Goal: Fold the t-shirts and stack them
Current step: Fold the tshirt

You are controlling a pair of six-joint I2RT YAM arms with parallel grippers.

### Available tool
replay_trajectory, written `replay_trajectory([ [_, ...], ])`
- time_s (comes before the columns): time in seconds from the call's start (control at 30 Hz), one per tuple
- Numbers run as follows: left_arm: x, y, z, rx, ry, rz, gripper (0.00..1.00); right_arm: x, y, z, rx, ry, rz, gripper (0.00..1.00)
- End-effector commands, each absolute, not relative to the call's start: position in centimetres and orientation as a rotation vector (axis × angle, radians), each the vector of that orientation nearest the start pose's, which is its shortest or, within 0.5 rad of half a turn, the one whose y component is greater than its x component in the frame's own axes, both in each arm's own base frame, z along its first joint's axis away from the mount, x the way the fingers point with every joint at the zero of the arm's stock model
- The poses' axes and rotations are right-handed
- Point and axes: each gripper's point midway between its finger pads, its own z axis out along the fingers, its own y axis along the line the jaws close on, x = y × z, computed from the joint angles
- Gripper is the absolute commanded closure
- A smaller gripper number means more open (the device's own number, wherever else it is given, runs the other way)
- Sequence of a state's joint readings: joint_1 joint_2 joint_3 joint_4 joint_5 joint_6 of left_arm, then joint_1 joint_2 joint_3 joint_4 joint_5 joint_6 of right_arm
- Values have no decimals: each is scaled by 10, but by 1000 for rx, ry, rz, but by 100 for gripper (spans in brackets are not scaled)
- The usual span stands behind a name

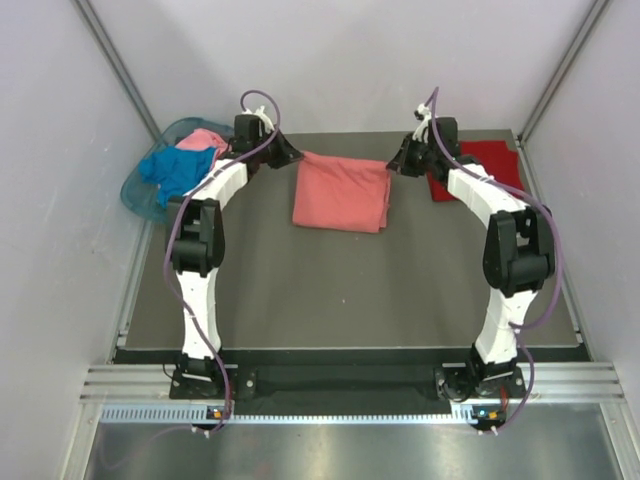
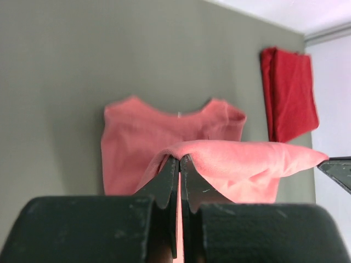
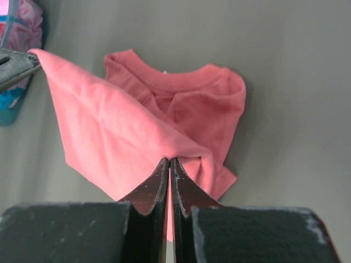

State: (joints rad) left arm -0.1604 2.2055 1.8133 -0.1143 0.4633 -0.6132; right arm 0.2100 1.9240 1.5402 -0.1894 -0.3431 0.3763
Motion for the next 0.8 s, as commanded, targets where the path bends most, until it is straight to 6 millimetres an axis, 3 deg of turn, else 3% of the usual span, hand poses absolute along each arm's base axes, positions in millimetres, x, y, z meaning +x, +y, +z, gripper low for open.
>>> replay_trajectory([
  [0.0,617,-203,212,-82,1877,-1019,100,548,185,208,-85,1992,717,100],
  [0.03,623,-201,209,-92,1868,-1018,100,554,185,213,-91,1971,715,100],
  [0.07,632,-199,198,-110,1870,-1020,100,559,185,202,-90,1988,710,100],
  [0.13,641,-201,191,-127,1866,-1056,99,568,184,200,-84,1990,713,99],
  [0.17,649,-203,180,-130,1870,-1070,97,572,184,187,-66,2010,720,99],
  [0.27,661,-206,163,-129,1870,-1096,90,587,182,174,-33,2000,753,95],
  [0.37,668,-204,160,-112,1863,-1085,82,602,178,164,2,1997,783,83],
  [0.4,671,-197,158,-106,1865,-1057,80,604,175,163,9,1996,801,72],
  [0.43,673,-188,166,-120,1859,-1022,78,609,173,168,21,1985,805,66],
  [0.5,673,-163,162,-171,1907,-954,75,609,166,171,49,2000,806,52],
  [0.53,668,-154,171,-189,1913,-920,73,602,164,166,60,2033,797,48],
  [0.57,663,-147,170,-203,1931,-890,71,596,162,179,50,2022,789,42],
  [0.6,658,-143,169,-181,1953,-843,70,591,162,182,49,2020,791,27],
  [0.63,647,-142,172,-172,1970,-825,70,580,163,172,54,2050,800,1],
  [0.67,640,-144,170,-162,1993,-820,70,571,165,185,48,2038,814,0],
  [0.73,615,-152,158,-128,2068,-837,72,550,173,173,27,2102,831,0],
  [0.77,603,-163,156,-84,2087,-872,73,540,181,182,1,2100,844,0],
])
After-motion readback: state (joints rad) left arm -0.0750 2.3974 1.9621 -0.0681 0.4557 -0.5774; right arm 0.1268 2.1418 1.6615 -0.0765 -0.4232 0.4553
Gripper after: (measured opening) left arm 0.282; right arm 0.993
